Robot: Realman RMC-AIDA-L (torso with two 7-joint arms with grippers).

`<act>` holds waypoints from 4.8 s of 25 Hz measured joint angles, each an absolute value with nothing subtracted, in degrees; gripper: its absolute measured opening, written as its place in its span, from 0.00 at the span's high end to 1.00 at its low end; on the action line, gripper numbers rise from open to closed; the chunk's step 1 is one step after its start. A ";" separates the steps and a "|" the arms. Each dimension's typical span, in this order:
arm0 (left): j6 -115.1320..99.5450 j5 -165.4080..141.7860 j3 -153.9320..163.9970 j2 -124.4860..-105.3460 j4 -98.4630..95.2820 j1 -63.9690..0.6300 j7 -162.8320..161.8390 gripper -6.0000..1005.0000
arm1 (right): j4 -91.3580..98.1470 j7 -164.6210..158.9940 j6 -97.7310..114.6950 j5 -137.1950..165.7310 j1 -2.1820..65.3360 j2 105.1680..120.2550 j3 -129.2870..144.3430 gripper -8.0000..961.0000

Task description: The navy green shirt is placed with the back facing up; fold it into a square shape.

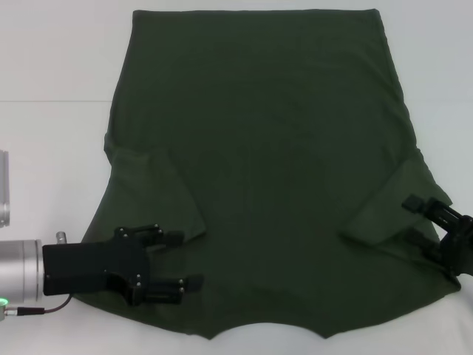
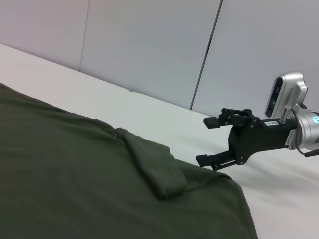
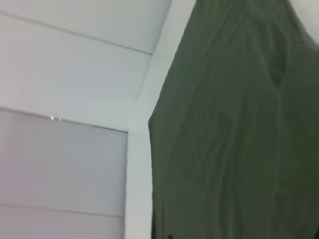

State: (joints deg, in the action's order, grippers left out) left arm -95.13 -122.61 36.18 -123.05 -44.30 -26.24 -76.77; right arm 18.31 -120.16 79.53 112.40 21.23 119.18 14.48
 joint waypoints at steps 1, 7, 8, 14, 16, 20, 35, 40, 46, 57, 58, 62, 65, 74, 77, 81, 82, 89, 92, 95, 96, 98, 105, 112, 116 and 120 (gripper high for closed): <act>-95.13 -122.61 36.16 -123.05 -44.30 -26.31 -76.79 0.13 | 17.90 -121.07 79.72 112.39 21.20 119.12 14.18 0.06; -94.96 -122.61 36.12 -123.05 -44.29 -26.56 -76.86 0.13 | 16.96 -125.03 79.17 112.31 21.12 119.16 12.00 0.03; -94.96 -122.61 36.12 -123.05 -44.29 -26.56 -76.86 0.13 | 16.96 -125.03 79.17 112.31 21.12 119.16 12.00 0.03; -94.89 -122.61 36.12 -123.05 -44.29 -26.73 -76.93 0.13 | 15.50 -126.54 76.98 112.31 21.48 119.38 10.76 0.03; -94.92 -122.61 36.12 -123.05 -44.30 -26.74 -77.03 0.13 | 15.21 -127.27 76.42 112.31 21.53 119.13 10.82 0.03; -94.92 -122.61 36.12 -122.99 -44.30 -26.74 -77.04 0.13 | 15.46 -129.67 75.60 112.77 21.53 118.63 11.15 0.04; -94.86 -122.61 36.12 -122.78 -44.37 -26.75 -76.50 0.13 | 16.33 -135.97 71.54 115.14 25.40 115.22 17.18 0.04; -94.77 -122.61 36.12 -122.78 -44.51 -26.88 -76.47 0.13 | 16.75 -137.19 70.22 115.14 26.54 115.14 19.27 0.04; -94.74 -122.61 36.12 -122.81 -44.63 -26.98 -76.46 0.13 | 17.53 -138.81 69.25 115.14 27.20 114.99 21.72 0.04; -94.74 -122.61 36.38 -123.04 -44.47 -26.96 -76.38 0.13 | 18.86 -140.64 68.68 115.14 27.58 114.96 24.43 0.04; -94.74 -122.61 36.37 -123.04 -44.47 -26.94 -76.38 0.13 | 18.89 -140.71 68.68 115.14 27.58 114.96 24.52 0.04; -94.75 -122.61 36.33 -123.05 -44.43 -26.91 -76.37 0.13 | 18.96 -140.94 68.61 115.14 27.56 114.96 25.24 0.04; -94.75 -122.61 36.39 -123.05 -44.38 -26.90 -76.38 0.13 | 18.98 -141.03 68.36 115.13 27.42 114.99 25.49 0.04; -94.75 -122.61 36.36 -123.05 -44.38 -26.84 -76.37 0.13 | 18.99 -140.64 67.23 115.13 27.85 115.39 25.58 0.04; -94.75 -122.61 36.37 -123.05 -44.38 -26.85 -76.37 0.13 | 18.99 -140.61 66.67 115.13 28.09 115.47 25.58 0.04; -94.75 -122.61 36.31 -123.05 -44.33 -26.88 -76.37 0.13 | 18.99 -140.56 65.87 115.11 28.50 115.61 25.58 0.04; -94.75 -122.61 36.30 -123.05 -44.32 -26.89 -76.38 0.13 | 18.99 -140.53 65.72 115.09 28.62 115.65 25.58 0.04; -94.77 -122.61 36.29 -123.05 -44.29 -26.86 -76.37 0.13 | 18.98 -139.62 64.29 114.78 29.44 116.12 25.36 0.04; -94.89 -122.61 36.22 -123.05 -44.29 -26.75 -76.37 0.13 | 18.99 -139.12 63.32 114.66 29.65 116.49 25.07 0.04; -95.03 -122.61 36.21 -123.05 -44.32 -26.73 -76.37 0.13 | 18.98 -138.44 62.84 114.50 30.01 116.66 25.05 0.08; -95.05 -122.61 36.21 -123.05 -44.32 -26.72 -76.38 0.13 | 18.99 -138.05 62.80 114.17 30.11 116.76 25.05 0.10; -95.08 -122.61 36.18 -123.05 -44.36 -26.72 -76.37 0.13 | 18.98 -137.28 62.80 113.22 30.19 116.96 25.05 0.13; -95.25 -122.61 36.12 -123.05 -44.50 -26.86 -76.37 0.13 | 18.98 -135.70 61.72 111.73 30.76 117.31 25.37 0.16; -95.27 -122.61 36.12 -123.05 -44.56 -26.90 -76.37 0.13 | 19.03 -131.84 61.17 111.16 32.32 118.15 25.21 0.18; -95.30 -122.61 36.12 -123.05 -44.56 -26.90 -76.38 0.13 | 19.07 -128.40 61.02 111.10 34.18 118.54 25.79 0.18; -95.17 -122.61 36.12 -123.05 -44.52 -26.85 -76.37 0.13 | 19.07 -125.12 60.21 111.39 36.78 118.96 27.47 0.18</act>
